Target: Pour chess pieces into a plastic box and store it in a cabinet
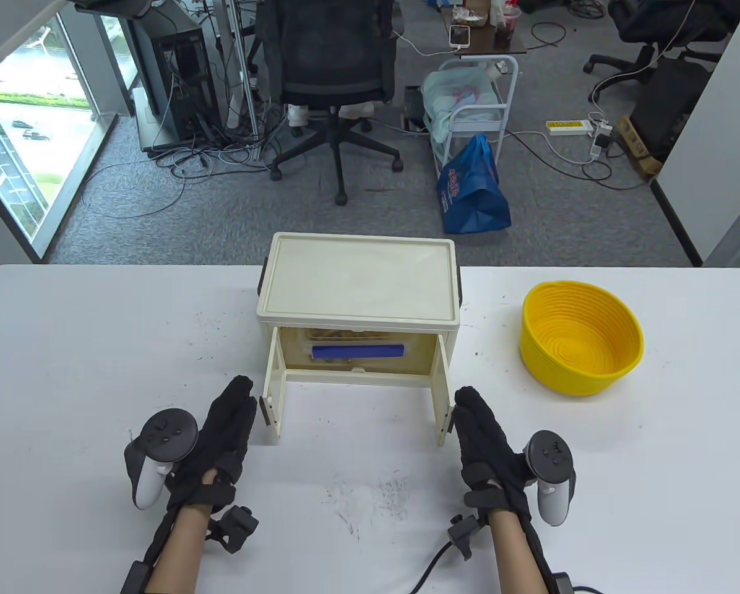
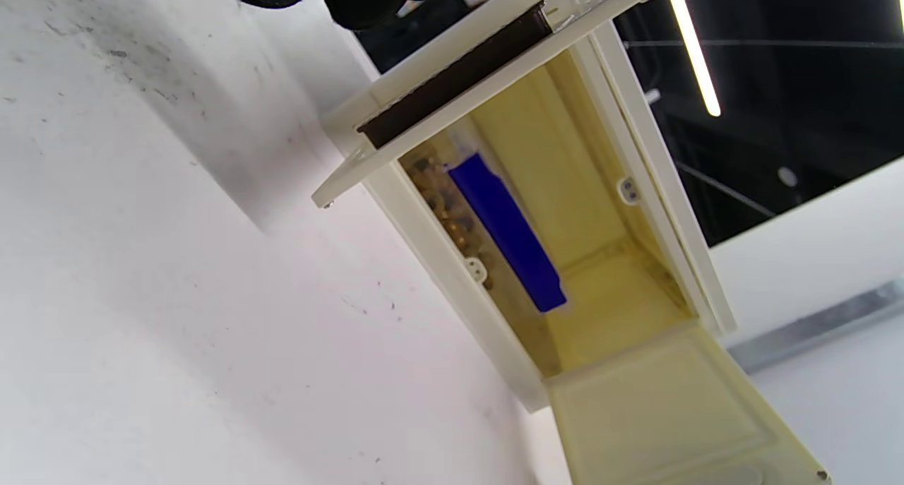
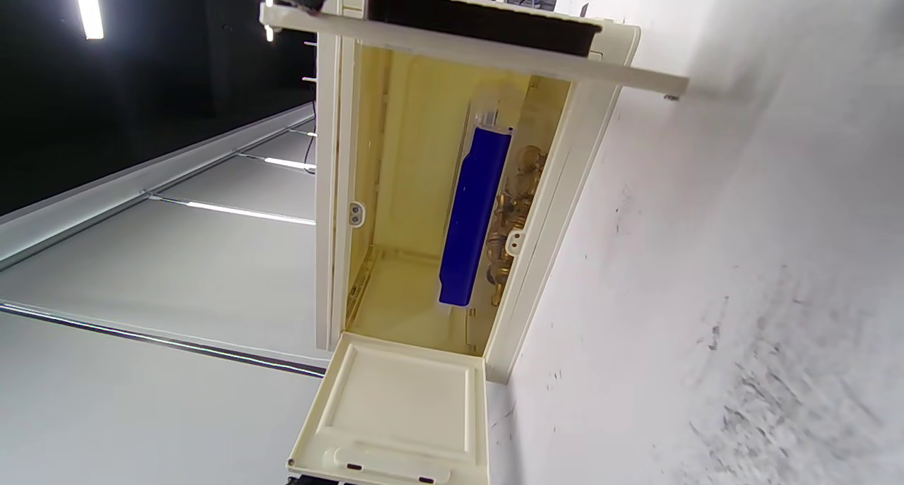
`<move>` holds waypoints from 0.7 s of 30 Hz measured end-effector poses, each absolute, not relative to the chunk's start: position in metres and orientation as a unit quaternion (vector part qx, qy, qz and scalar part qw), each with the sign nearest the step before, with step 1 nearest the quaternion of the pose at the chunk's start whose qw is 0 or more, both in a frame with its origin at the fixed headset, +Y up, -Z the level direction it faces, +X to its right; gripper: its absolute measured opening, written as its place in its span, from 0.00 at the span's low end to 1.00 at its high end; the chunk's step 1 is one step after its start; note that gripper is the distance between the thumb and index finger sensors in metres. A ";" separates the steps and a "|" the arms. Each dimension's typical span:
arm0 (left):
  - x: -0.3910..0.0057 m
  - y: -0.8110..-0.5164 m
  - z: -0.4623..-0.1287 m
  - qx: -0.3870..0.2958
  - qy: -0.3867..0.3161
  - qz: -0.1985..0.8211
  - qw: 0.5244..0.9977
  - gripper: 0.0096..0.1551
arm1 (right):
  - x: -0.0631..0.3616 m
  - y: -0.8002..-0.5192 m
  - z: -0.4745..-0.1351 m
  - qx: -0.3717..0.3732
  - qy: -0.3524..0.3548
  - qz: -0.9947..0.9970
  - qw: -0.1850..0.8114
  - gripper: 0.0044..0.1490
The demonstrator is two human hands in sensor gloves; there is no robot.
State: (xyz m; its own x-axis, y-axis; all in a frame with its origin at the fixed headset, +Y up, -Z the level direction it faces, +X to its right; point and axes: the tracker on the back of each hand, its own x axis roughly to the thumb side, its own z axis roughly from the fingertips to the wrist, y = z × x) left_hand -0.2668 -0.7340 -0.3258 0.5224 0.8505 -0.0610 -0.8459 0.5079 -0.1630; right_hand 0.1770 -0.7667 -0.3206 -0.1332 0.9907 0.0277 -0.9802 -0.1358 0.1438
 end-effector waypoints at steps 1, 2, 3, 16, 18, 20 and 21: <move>-0.267 -0.734 -0.327 -0.090 -0.012 0.489 0.868 0.34 | 0.176 -0.766 -0.321 0.057 0.043 0.753 0.654 0.35; -0.265 -0.735 -0.329 -0.102 -0.004 0.486 0.868 0.34 | 0.173 -0.765 -0.322 0.055 0.040 0.758 0.648 0.34; -0.264 -0.736 -0.330 -0.109 0.000 0.481 0.870 0.35 | 0.171 -0.765 -0.322 0.049 0.036 0.765 0.642 0.34; -0.208 -0.714 -0.341 -0.093 0.011 0.321 0.942 0.29 | 0.119 -0.741 -0.326 0.003 -0.033 0.861 0.508 0.28; -0.194 -0.708 -0.344 -0.062 0.016 0.291 0.955 0.27 | 0.111 -0.738 -0.329 -0.002 -0.031 0.871 0.490 0.28; -0.182 -0.705 -0.348 -0.059 0.022 0.281 0.958 0.27 | 0.103 -0.734 -0.333 -0.010 -0.030 0.879 0.476 0.28; -0.177 -0.704 -0.351 -0.060 0.024 0.282 0.957 0.27 | 0.100 -0.732 -0.335 -0.013 -0.028 0.881 0.472 0.28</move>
